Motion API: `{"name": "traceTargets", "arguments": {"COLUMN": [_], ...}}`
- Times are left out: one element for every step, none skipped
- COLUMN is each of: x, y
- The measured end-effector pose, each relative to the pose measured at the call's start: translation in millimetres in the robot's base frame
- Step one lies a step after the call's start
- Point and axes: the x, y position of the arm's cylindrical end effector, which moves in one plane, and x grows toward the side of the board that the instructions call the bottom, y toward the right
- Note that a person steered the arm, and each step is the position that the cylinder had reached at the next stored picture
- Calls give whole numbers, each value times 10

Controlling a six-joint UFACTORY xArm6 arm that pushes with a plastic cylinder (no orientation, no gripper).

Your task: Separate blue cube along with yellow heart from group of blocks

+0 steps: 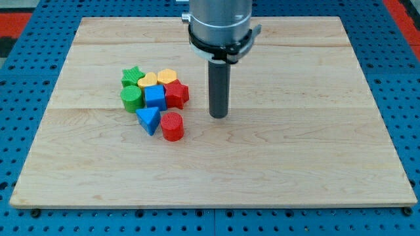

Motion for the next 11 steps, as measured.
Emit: {"name": "traceTargets", "arguments": {"x": [217,499,275,266,209,-37,-304,-623,-820,-933,-1300], "y": [-288,-301,-567,-995,-890,-923,-983,-956,-1086,-1359,-1197]}}
